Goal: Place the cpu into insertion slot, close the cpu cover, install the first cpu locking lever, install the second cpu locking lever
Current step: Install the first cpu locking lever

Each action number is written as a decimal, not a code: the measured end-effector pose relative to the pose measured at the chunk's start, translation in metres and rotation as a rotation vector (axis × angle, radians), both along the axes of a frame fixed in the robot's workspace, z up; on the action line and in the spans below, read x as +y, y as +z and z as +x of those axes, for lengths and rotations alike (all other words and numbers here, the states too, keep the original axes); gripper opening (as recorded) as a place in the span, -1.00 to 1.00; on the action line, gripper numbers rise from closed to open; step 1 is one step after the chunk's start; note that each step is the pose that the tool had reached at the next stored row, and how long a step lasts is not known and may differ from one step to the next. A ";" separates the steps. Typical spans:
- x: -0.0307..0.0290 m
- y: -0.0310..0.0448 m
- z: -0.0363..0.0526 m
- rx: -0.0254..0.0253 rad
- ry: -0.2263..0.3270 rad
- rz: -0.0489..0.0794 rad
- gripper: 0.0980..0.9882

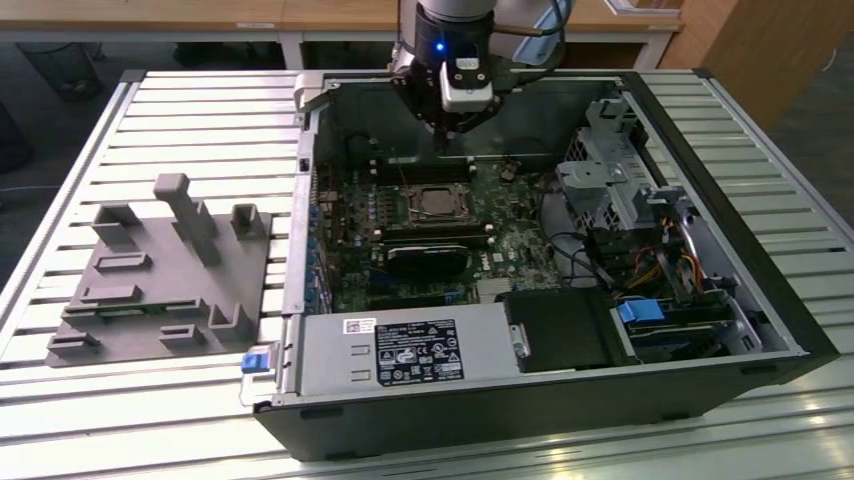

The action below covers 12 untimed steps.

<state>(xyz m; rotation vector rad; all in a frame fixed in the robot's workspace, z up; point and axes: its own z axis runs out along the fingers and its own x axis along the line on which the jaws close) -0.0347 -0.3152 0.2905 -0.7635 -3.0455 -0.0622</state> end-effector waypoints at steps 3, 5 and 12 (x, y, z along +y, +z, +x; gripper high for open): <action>0.0000 0.0000 0.0000 0.0000 0.037 0.000 -0.98; 0.0000 0.0000 0.0000 0.0000 0.061 0.000 -0.98; 0.0000 0.0000 0.0000 0.0000 0.143 0.000 -0.98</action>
